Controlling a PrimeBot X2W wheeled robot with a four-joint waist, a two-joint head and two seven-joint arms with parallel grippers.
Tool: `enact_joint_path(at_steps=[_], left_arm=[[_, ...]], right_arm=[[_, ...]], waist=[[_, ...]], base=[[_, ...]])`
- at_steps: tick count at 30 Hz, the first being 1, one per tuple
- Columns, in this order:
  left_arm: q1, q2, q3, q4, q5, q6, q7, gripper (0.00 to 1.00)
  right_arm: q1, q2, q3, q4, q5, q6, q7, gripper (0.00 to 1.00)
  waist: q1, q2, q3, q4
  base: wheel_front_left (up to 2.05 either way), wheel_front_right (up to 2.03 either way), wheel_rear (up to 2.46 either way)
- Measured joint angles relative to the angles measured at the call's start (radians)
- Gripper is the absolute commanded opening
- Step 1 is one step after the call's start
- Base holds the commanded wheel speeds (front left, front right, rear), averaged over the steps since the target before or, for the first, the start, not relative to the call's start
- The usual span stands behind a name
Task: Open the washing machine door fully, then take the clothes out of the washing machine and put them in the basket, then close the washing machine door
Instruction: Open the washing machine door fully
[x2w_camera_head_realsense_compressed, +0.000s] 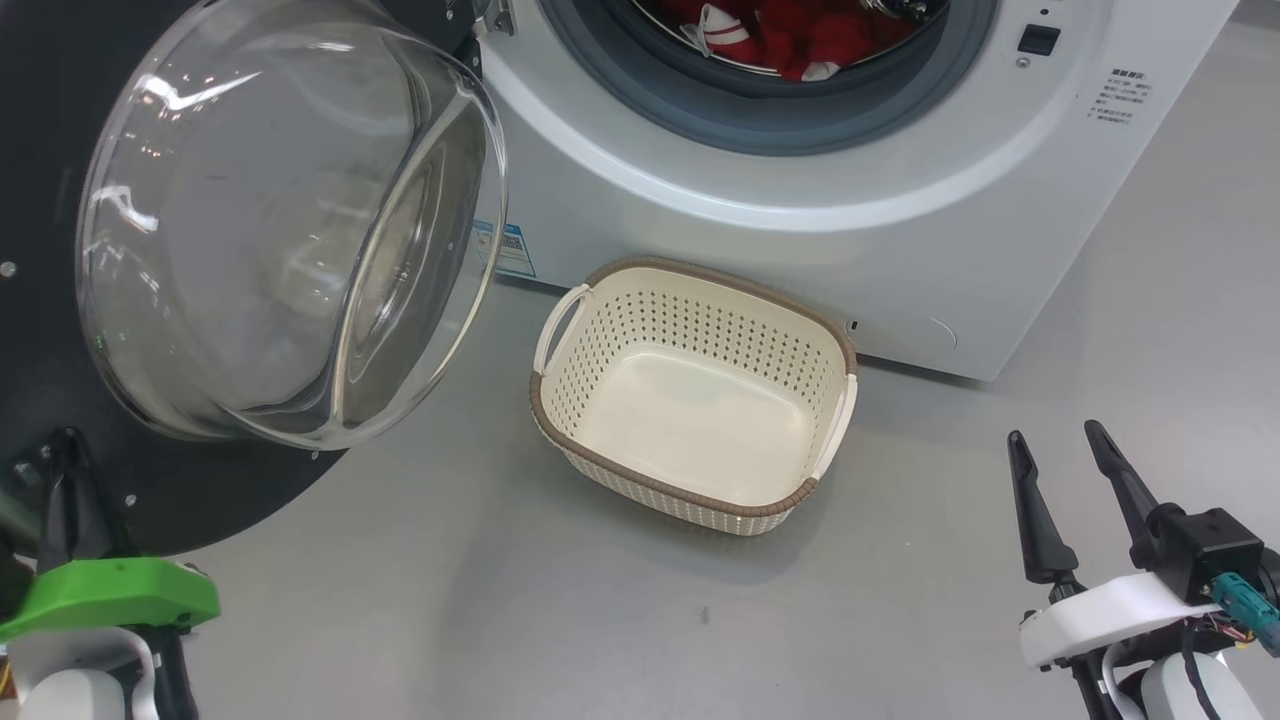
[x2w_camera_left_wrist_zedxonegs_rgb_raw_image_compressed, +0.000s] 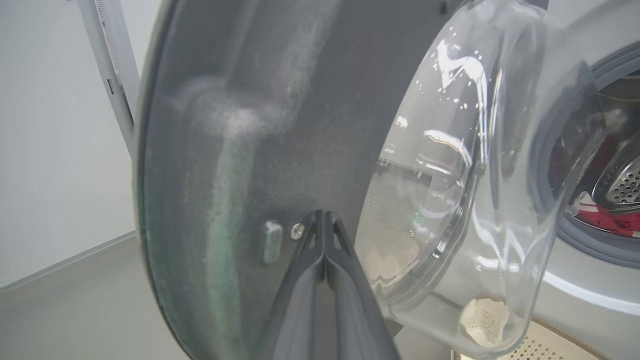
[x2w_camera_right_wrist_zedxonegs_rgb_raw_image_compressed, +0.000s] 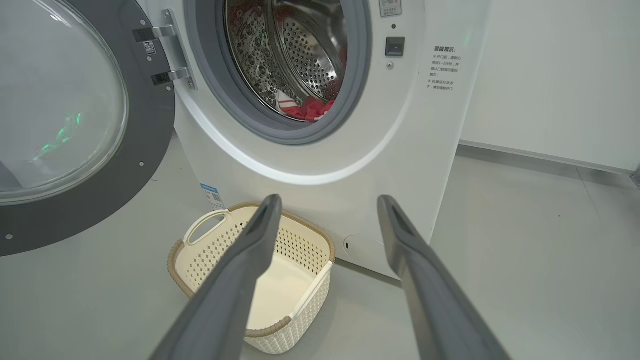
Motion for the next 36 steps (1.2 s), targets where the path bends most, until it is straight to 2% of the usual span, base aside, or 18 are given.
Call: enact_joint_path(at_steps=[15,32,36], left_arm=[[-0.039,-0.006,0.008,0.063,0.003,0.0,-0.009,0.0],[0.02,-0.027,-0.082,0.007,0.066,-0.001,-0.018,0.0],[0.058,-0.035,-0.129,-0.019,0.089,-0.02,-0.018,0.0]], right_arm=[[-0.017,-0.002,-0.008,0.003,0.0,0.001,0.0,1.0],[-0.015,0.02,-0.006,0.019,0.0,0.008,0.0,1.0],[-0.015,0.027,-0.003,0.019,0.0,0.008,0.0,1.0]], waist=[[0.0,0.0,0.003,-0.002],[0.0,0.0,-0.054,0.011],[0.0,0.0,-0.066,0.008]], base=[[0.0,0.0,0.0],[0.0,0.0,0.0],[0.0,0.0,0.0]])
